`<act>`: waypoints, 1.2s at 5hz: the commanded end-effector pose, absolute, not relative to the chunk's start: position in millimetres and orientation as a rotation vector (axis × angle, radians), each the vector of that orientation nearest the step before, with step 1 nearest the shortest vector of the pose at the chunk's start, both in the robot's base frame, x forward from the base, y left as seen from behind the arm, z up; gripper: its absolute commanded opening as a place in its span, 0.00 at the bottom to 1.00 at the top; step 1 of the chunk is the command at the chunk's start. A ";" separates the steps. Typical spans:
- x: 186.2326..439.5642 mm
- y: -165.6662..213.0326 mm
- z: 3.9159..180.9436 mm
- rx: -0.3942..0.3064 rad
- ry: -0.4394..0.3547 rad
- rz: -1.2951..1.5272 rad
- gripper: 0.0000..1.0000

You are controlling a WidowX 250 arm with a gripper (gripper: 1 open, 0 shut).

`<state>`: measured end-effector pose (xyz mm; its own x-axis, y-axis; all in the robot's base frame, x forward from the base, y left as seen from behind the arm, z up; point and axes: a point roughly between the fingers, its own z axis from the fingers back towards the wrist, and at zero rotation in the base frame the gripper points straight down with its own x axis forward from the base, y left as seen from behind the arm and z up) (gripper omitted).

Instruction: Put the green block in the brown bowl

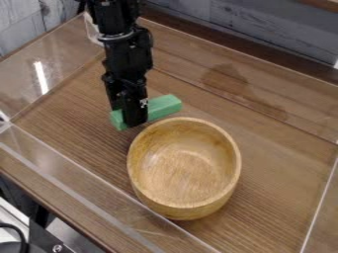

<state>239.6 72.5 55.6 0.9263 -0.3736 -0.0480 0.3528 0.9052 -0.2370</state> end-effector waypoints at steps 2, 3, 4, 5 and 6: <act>243.9 60.4 86.9 -0.173 0.033 -0.349 0.00; 238.9 46.0 90.4 -0.165 0.034 -0.350 0.00; 232.9 31.4 92.4 -0.160 0.037 -0.355 0.00; 226.8 15.3 92.1 -0.152 0.038 -0.354 0.00; 222.1 3.5 89.9 -0.148 0.040 -0.354 0.00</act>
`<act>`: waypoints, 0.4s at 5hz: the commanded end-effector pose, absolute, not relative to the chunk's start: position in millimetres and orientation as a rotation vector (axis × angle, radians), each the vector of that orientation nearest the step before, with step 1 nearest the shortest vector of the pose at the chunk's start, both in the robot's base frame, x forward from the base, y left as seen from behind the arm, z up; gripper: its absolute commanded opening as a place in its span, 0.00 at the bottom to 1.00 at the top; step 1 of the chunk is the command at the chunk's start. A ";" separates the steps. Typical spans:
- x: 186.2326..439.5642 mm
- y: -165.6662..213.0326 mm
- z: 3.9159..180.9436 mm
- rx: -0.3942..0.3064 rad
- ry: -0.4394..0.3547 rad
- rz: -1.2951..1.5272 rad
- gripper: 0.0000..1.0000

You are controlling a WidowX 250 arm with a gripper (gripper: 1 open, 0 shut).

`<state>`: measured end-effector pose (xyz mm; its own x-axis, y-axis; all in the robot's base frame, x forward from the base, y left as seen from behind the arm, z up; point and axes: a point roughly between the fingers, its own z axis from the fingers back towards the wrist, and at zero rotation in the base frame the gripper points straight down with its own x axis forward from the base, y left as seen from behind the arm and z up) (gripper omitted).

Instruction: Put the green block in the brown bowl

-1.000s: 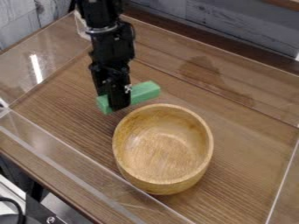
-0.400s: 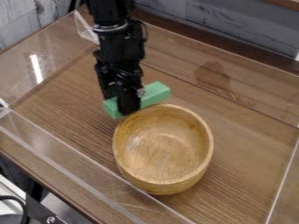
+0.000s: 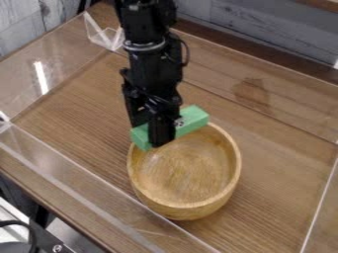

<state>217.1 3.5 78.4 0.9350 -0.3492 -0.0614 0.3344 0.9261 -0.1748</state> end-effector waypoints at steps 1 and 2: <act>217.6 -4.1 90.5 -0.143 0.045 -0.354 0.00; 214.2 -10.2 89.3 -0.139 0.049 -0.362 0.00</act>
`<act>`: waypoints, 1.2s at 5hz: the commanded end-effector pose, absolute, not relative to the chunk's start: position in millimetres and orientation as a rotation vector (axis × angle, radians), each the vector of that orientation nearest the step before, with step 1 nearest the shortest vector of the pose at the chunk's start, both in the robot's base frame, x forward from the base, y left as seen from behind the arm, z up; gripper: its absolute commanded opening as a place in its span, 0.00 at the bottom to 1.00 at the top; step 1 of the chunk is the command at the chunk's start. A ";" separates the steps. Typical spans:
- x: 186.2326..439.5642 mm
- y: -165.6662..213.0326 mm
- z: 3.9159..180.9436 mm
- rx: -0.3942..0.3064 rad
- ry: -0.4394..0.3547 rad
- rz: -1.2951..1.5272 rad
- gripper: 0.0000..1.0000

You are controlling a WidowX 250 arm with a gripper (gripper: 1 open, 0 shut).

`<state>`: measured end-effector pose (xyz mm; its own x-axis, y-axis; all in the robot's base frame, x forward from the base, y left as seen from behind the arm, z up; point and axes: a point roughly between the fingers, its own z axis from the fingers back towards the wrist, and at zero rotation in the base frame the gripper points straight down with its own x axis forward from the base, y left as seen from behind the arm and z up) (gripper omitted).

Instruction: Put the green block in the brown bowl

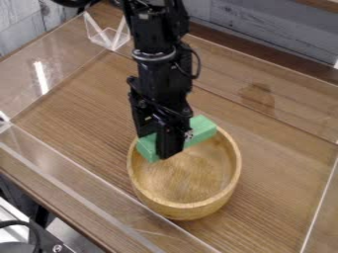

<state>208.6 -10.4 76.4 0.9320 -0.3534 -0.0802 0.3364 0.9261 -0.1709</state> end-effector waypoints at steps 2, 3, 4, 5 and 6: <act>209.6 -19.8 86.0 -0.130 0.051 -0.364 0.00; 207.5 -22.7 84.2 -0.126 0.049 -0.364 0.00; 205.6 -25.4 82.9 -0.124 0.044 -0.361 0.00; 204.0 -28.8 81.8 -0.121 0.037 -0.359 0.00; 202.5 -32.0 81.0 -0.119 0.029 -0.356 0.00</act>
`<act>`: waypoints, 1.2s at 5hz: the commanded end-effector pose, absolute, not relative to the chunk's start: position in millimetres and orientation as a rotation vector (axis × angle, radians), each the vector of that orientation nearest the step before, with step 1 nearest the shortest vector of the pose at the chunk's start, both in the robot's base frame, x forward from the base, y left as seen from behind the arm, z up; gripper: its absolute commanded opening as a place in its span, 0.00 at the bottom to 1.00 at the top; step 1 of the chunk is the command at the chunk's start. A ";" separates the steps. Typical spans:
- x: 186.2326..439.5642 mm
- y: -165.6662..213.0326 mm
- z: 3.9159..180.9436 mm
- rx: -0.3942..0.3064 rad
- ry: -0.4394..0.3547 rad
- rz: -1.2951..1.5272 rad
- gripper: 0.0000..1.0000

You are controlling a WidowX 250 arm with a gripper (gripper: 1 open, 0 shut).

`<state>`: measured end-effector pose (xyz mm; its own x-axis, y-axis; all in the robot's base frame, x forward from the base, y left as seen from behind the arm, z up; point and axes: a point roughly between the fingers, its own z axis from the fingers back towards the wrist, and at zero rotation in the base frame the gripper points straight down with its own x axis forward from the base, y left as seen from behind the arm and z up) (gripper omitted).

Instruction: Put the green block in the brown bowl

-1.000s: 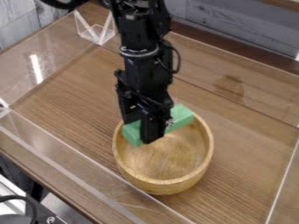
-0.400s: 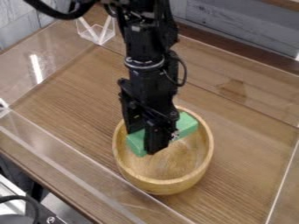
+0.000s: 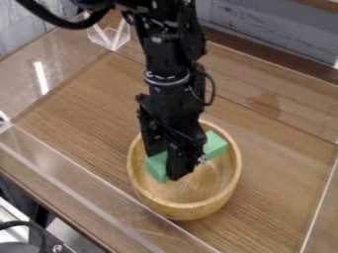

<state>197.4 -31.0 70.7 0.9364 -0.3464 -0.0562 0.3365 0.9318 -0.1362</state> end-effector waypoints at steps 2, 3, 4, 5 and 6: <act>198.7 -36.6 82.3 -0.115 0.012 -0.346 0.00; 197.2 -38.4 82.8 -0.114 0.005 -0.340 0.00; 195.8 -40.4 83.5 -0.114 0.000 -0.334 0.00; 194.4 -42.4 84.3 -0.116 -0.004 -0.328 0.00; 194.1 -43.8 84.7 -0.117 -0.008 -0.323 0.00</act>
